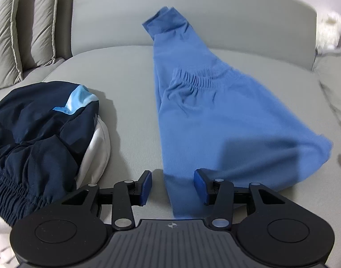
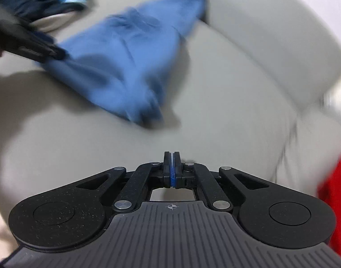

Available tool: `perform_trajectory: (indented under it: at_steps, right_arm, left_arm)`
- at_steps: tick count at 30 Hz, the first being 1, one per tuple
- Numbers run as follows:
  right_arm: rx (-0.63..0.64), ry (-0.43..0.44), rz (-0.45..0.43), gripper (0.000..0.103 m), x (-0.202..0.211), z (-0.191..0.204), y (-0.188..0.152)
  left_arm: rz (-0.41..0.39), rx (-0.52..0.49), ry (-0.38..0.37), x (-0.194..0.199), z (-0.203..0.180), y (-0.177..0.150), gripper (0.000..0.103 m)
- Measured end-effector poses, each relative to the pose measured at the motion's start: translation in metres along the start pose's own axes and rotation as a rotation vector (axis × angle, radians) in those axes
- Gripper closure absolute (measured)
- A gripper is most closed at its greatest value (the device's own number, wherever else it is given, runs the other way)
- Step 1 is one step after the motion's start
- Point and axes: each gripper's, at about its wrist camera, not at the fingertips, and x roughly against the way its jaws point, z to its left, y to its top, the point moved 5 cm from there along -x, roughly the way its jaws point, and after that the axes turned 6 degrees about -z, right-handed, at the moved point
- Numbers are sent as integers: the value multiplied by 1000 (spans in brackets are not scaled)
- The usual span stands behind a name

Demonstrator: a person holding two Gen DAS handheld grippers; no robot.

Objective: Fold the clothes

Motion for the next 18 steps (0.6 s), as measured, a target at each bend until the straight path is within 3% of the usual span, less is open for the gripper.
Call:
perform_trajectory:
  at_steps: [3, 5, 6, 8, 9, 10, 12, 13, 14, 15, 16, 17, 18]
  right_arm:
    - [-124, 58, -155, 101, 20, 3, 20]
    - [-184, 112, -217, 101, 20, 13, 35]
    - [-215, 143, -238, 99, 14, 22, 44]
    - [-238, 175, -230, 98, -4, 36, 54]
    - [-240, 165, -193, 99, -19, 42, 53]
    - [-231, 126, -144, 102, -36, 44, 47]
    - [-268, 45, -135, 103, -40, 31, 35]
    - [-305, 8, -135, 103, -34, 23, 33]
    - [-343, -29, -135, 102, -29, 15, 31]
    - [-369, -141, -136, 84, -18, 3, 26]
    - [-394, -242, -143, 80, -5, -9, 21]
    - [-432, -221, -150, 74, -1, -14, 17]
    - [-525, -115, -152, 61, 1, -19, 10]
  left_arm:
    - [-129, 6, -74, 14, -10, 10, 67]
    - [-102, 4, -101, 5, -15, 7, 66]
    - [-26, -5, -97, -9, -18, 1, 67]
    - [59, -50, -31, -24, -16, -11, 72]
    - [50, -80, 3, -19, -14, -10, 76]
    - [31, -106, 83, -8, -7, -7, 77]
    - [-17, -100, 173, 8, 12, -6, 78]
    - [-24, -75, 176, 11, 19, -5, 76]
    - [-32, 18, 132, 14, 32, -3, 74]
    - [-39, 111, 88, 18, 45, -1, 65]
    - [-30, 155, 68, 15, 49, -2, 55]
    - [-20, 198, 48, 12, 52, -2, 52]
    - [7, 234, 36, 5, 53, -2, 41]
